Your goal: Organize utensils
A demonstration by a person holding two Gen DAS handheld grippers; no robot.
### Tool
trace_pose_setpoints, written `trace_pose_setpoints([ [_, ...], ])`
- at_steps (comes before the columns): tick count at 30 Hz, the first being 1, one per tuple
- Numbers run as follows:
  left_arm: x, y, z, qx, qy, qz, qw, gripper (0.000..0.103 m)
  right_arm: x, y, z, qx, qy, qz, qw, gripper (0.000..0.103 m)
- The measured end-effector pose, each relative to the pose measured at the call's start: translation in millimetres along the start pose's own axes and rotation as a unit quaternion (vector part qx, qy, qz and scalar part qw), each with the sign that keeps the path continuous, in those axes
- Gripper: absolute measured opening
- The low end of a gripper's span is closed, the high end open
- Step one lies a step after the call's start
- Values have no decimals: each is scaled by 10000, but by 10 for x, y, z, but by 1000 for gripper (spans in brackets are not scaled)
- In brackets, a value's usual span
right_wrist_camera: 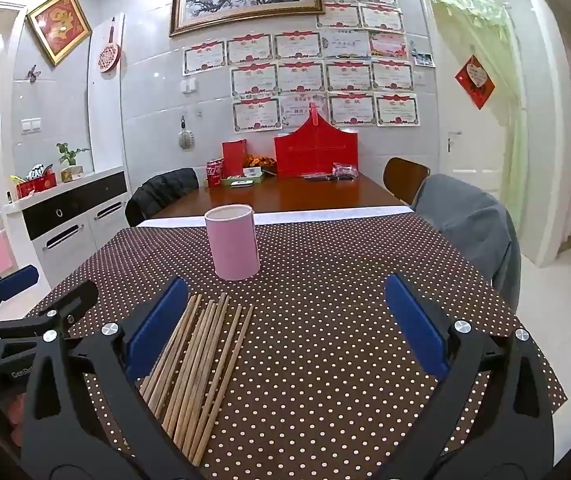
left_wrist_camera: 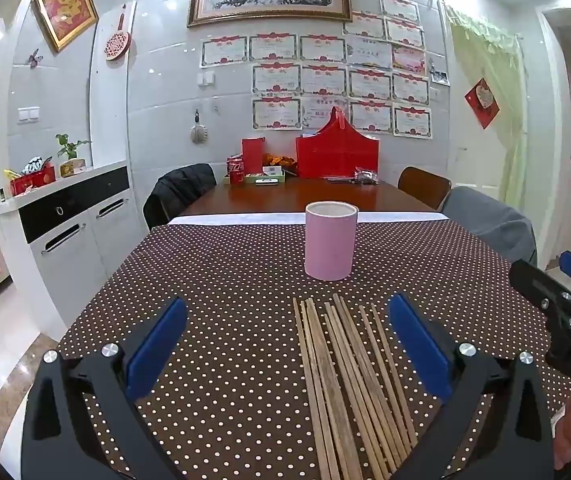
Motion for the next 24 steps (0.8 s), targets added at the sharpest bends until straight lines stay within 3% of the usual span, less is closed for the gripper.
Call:
trace_pose_setpoints([
  [6, -23, 11, -29, -17, 74, 57, 10000, 99, -1, -15, 23, 9, -158, -22, 9999, 97],
  [8, -43, 19, -37, -13, 97, 98, 9999, 99, -2, -59, -45, -11, -26, -48, 10000, 97],
  [24, 10, -16, -97, -107, -99, -50, 9999, 99, 6, -53, -29, 72, -54, -118, 9999, 97],
])
Point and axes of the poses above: each gripper's, at about its wrist camera, not at the fingertips, and x roughly the way its jaws point, z to its right, y to its top, the point moved 5 cm from there along x, roughly the way its jaws point
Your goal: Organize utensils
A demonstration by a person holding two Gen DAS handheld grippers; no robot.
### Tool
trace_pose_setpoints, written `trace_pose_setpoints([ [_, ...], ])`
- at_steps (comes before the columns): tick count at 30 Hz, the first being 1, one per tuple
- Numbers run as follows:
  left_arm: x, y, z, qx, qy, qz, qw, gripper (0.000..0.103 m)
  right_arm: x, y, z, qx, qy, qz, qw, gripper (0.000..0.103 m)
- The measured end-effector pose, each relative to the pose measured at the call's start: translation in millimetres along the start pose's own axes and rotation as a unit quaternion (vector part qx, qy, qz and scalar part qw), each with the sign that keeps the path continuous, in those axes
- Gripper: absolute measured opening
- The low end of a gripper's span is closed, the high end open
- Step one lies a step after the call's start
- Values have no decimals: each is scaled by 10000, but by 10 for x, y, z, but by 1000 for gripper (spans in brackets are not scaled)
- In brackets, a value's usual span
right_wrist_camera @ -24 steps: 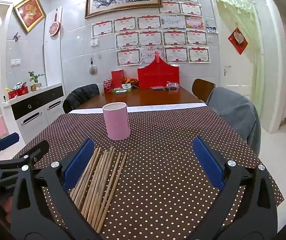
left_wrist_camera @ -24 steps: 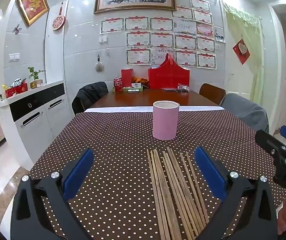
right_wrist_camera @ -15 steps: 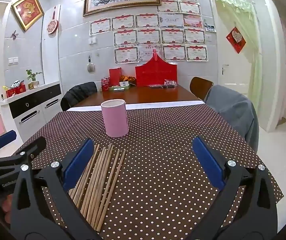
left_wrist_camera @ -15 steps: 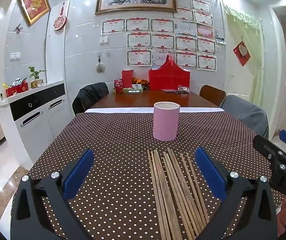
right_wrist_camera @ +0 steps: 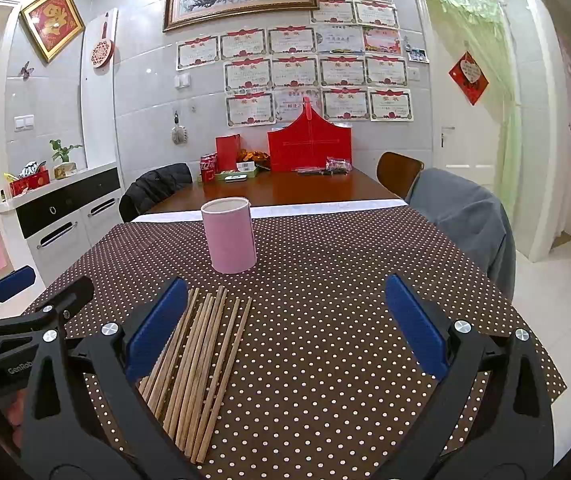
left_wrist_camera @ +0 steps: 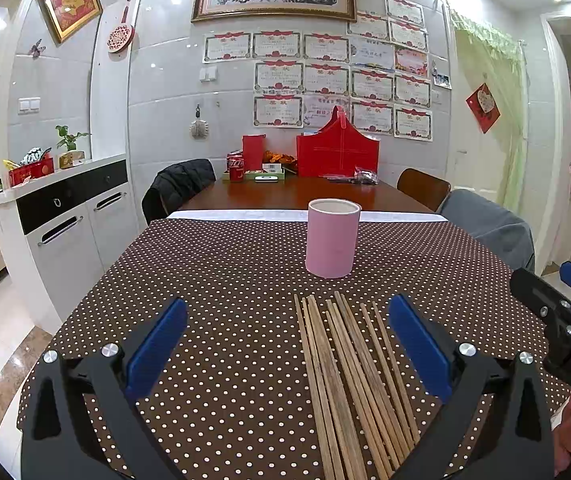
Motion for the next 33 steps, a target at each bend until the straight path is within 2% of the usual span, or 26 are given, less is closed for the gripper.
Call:
trace_pose_setpoints([
  [33, 113, -50, -123, -107, -114, 61, 9999, 99, 99, -74, -69, -80, -101, -151, 9998, 97],
])
Point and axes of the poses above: each gripper's, at about its wrist camera, not at the fingertips, and x roughly the way its jaws point, z to its right, y to its top, the point moved 5 cm from there along x, roughly the way its jaws point
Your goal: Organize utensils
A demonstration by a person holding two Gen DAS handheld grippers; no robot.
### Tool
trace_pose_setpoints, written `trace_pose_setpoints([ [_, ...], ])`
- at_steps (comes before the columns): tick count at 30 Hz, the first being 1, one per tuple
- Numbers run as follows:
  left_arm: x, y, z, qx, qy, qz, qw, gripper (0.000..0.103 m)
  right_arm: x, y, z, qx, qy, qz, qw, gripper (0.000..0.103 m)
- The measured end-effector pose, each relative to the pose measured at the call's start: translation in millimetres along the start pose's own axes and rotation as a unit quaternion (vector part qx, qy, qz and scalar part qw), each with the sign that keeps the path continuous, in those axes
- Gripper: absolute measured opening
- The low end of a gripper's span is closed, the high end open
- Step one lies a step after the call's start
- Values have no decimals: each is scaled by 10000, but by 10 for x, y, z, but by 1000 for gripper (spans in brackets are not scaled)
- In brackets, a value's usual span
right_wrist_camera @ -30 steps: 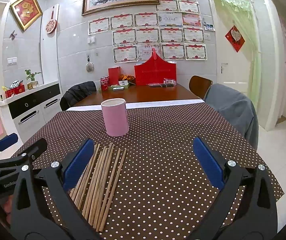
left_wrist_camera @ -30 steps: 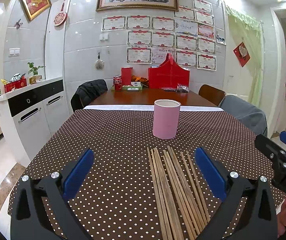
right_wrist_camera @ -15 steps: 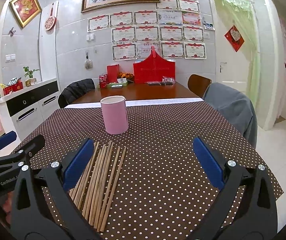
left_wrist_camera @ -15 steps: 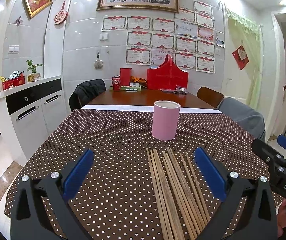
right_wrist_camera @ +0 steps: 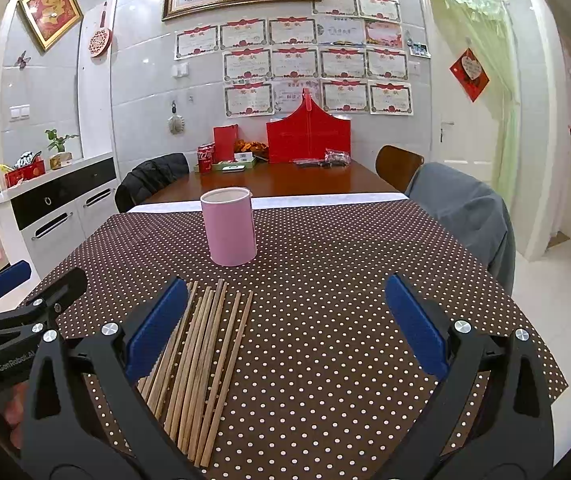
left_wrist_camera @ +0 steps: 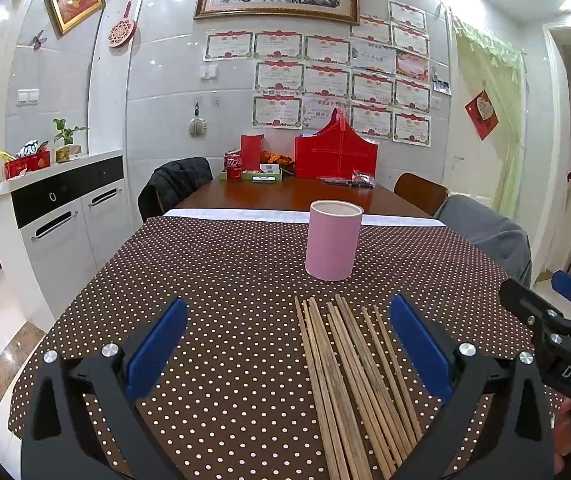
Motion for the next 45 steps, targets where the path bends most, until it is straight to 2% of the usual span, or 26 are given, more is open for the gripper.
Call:
trace_pose_setpoints([
  [16, 102, 19, 106, 166, -71, -59, 9998, 99, 173, -19, 4, 94, 52, -187, 9998, 97],
  [32, 141, 13, 136, 159, -39, -120, 9998, 99, 178, -30, 26, 140, 62, -171, 9997, 97],
  [45, 169, -26, 131, 171, -96, -165, 9997, 99, 269, -61, 2, 179, 63, -363, 9992, 97],
])
Point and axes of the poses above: each gripper's, at about its wrist camera, not at the fingertips, and x roughly the way its jaws point, z to its right, y to its top, the point moved 5 cm from there along x, roughly the way its jaws point
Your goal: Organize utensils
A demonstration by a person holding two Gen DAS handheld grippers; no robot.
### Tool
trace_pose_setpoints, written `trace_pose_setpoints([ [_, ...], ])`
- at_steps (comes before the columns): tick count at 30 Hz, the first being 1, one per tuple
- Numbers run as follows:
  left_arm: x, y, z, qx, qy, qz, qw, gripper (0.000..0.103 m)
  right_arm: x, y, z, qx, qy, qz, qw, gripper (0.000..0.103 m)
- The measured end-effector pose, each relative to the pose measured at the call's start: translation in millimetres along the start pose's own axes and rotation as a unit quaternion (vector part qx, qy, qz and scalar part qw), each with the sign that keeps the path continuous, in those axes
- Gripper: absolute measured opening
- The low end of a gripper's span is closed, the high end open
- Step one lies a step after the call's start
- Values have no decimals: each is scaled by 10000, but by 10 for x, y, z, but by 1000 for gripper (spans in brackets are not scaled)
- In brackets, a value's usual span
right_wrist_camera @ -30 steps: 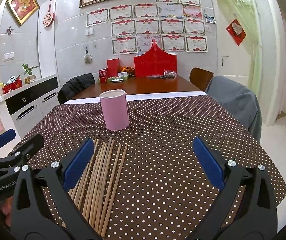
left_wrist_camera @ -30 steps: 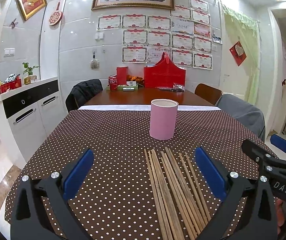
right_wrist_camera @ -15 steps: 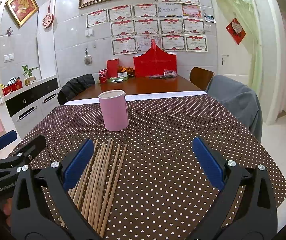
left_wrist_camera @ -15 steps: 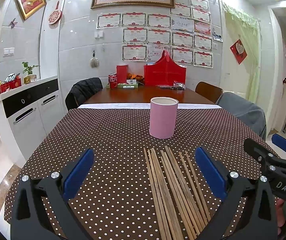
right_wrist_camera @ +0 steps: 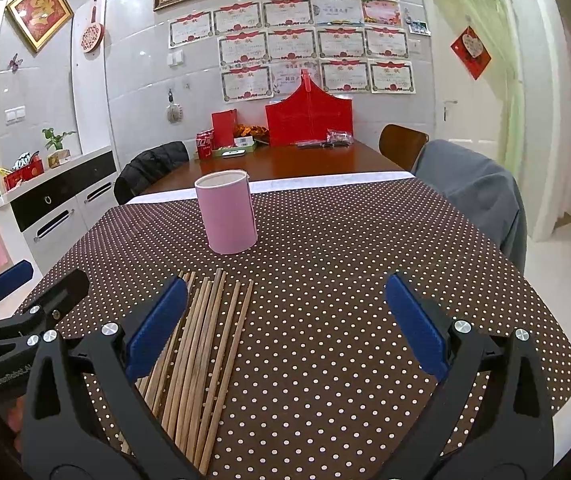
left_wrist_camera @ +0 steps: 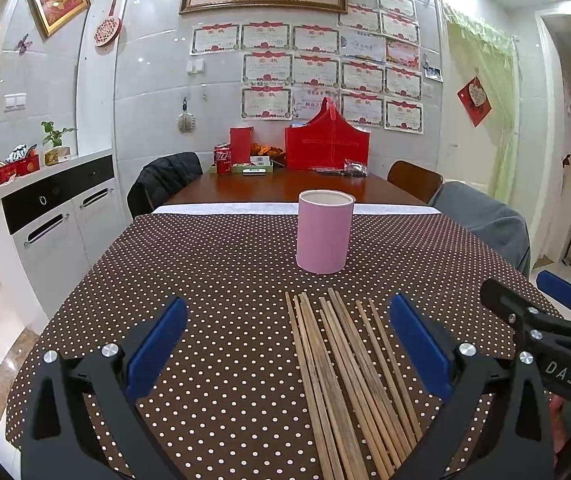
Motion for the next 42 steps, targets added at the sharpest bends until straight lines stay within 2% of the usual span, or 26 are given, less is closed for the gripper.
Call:
trace_pose_setpoints([
  [7, 119, -44, -60, -44, -21, -183, 9998, 99, 165, -69, 2, 25, -108, -271, 9996, 97],
  [11, 260, -111, -123, -137, -58, -437, 9989, 99, 374, -179, 23, 90, -248, -656, 9975, 97],
  [18, 528, -253, -245, -189, -40, -894, 9958, 99, 776, -435, 27, 189, -396, -1485, 9879, 97],
  [29, 855, -420, -390, -312, -136, -1411, 9894, 99, 1101, -559, -89, 45, -691, -2080, 9757, 97],
  [32, 954, -442, -416, -360, -150, -1570, 9868, 99, 1203, -594, -126, -113, -889, -2303, 9690, 97],
  [34, 1006, -465, -423, -358, -137, -1674, 9851, 99, 1259, -625, -172, -181, -840, -2404, 9669, 96],
  [36, 1050, -478, -424, -344, -110, -1753, 9839, 99, 1265, -612, -184, -210, -836, -2361, 9679, 90],
  [37, 1061, -481, -420, -339, -102, -1778, 9834, 99, 1273, -605, -189, -183, -732, -2340, 9693, 81],
  [39, 1092, -482, -410, -303, -64, -1827, 9827, 99, 1269, -570, -207, -203, -627, -2194, 9734, 56],
  [40, 1115, -486, -404, -268, -23, -1854, 9823, 99, 1267, -556, -224, -213, -518, -2168, 9746, 34],
  [41, 1138, -480, -400, -247, 25, -1879, 9819, 99, 1270, -547, -247, -228, -428, -2150, 9754, 20],
  [42, 1164, -478, -393, -222, 102, -1910, 9813, 99, 1267, -543, -250, -221, -381, -2139, 9759, 20],
])
Point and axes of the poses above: each gripper's, at about its wrist camera, not at the fingertips, and x roughly the way its jaws point, z to its right, y to its top, the point moved 5 cm from there along x, roughly the way its jaws point
